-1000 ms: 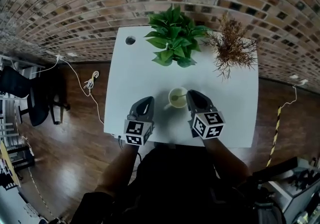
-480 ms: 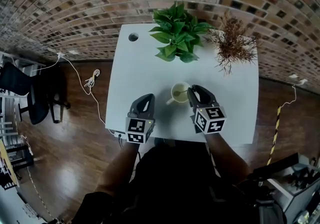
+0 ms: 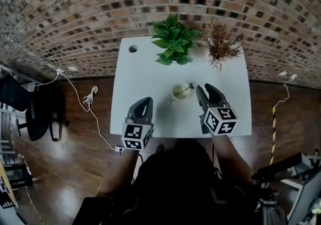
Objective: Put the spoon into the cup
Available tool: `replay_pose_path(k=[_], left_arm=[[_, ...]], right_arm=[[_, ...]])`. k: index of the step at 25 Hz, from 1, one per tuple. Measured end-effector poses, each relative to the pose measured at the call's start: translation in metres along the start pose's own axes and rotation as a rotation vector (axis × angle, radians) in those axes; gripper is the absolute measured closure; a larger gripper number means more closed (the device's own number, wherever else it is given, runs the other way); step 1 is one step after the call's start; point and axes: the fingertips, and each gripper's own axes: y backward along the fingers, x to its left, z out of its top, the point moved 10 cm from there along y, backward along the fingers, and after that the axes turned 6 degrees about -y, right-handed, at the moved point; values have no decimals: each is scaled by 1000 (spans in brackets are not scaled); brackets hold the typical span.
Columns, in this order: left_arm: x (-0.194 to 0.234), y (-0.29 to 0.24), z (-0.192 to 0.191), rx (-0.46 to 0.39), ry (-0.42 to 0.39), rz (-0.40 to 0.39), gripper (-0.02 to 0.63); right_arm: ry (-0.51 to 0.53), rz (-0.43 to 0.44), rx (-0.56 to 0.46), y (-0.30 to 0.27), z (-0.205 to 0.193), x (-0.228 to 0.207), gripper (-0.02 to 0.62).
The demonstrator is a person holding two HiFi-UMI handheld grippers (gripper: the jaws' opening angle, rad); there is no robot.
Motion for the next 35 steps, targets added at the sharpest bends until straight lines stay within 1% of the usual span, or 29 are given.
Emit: replay_pose_path(k=[3, 6, 8, 11, 13, 17, 20, 23, 26, 29, 32, 35], left_arm=[[-1, 20, 15, -56, -6, -17, 612], [-6, 46, 29, -110, -2, -79, 612], [-11, 63, 40, -151, -6, -109, 612], [-13, 85, 50, -165, 12, -130, 612], [-14, 99, 53, -179, 17, -176, 612], [-20, 118, 59, -226, -19, -281, 612], [-28, 130, 58, -252, -7, -314, 612], [-31, 140, 60, -222, -1, -295, 612], [-30, 157, 60, -217, 2, -282, 612], [-30, 179, 60, -249, -21, -261, 612], [-35, 199, 60, -256, -55, -211, 612], [-48, 220, 55, -248, -37, -172, 612]], right_arm=[[-9, -12, -68, 30, 14, 18, 449], [-16, -17, -123, 60, 23, 39, 457], [-1, -27, -151, 79, 28, 54, 470], [16, -38, -186, 107, 30, 75, 520], [22, -54, -209, 125, 27, 90, 529], [58, -132, -221, 160, 19, 114, 549], [64, -169, -213, 186, 15, 124, 562], [54, -185, -237, 204, 20, 130, 583], [21, -166, -238, 215, 17, 134, 588], [9, -117, -228, 220, 11, 137, 588], [22, -60, -219, 226, 9, 143, 588], [51, -12, -205, 239, 7, 150, 588]])
